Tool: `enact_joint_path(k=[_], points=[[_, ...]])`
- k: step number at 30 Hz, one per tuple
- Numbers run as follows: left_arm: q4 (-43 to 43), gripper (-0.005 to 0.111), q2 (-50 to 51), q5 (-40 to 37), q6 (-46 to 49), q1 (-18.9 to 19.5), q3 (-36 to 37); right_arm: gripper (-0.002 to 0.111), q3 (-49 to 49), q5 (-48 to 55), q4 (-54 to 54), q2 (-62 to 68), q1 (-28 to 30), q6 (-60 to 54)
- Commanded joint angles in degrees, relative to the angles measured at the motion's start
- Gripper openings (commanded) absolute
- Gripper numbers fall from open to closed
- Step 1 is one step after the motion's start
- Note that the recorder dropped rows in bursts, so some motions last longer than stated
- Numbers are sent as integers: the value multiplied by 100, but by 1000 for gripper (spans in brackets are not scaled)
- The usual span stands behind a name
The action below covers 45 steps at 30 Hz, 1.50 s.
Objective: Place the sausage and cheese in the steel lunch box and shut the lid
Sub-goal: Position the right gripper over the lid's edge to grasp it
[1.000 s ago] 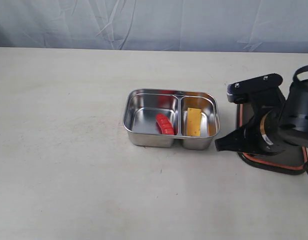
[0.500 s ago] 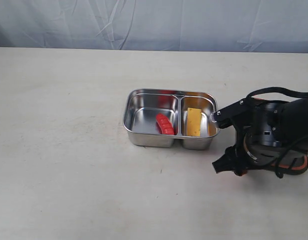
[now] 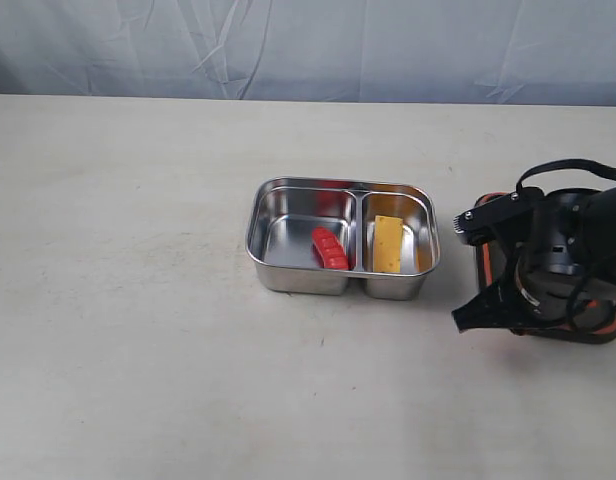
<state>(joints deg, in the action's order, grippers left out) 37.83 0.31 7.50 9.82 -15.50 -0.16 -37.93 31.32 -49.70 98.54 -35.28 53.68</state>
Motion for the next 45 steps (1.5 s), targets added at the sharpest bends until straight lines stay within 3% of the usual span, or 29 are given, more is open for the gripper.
enact_joint_path(k=[1,14,21,29,34,41,43,45], points=[[-6,0,-31,20,-13,0,16,29,-13,-118,138,2,66,-171],[-6,0,-31,20,-13,0,16,30,-13,-138,1307,-144,-14,-1056],[-6,0,-31,20,-13,0,16,30,-13,-163,1669,-686,-14,-1131],[-6,0,-31,-11,-13,0,16,30,-13,22,2762,-1432,-14,-2023],[648,0,-31,42,616,0,16,30,-13,154,3197,-1847,-14,-2385],[684,0,-31,344,616,0,16,30,-13,410,3542,-2240,-14,-2720],[514,0,-31,879,94,0,16,30,-13,517,3542,-2321,-14,-2752],[180,0,-31,1602,-1694,0,16,30,-13,657,3542,-2421,-14,-2822]])
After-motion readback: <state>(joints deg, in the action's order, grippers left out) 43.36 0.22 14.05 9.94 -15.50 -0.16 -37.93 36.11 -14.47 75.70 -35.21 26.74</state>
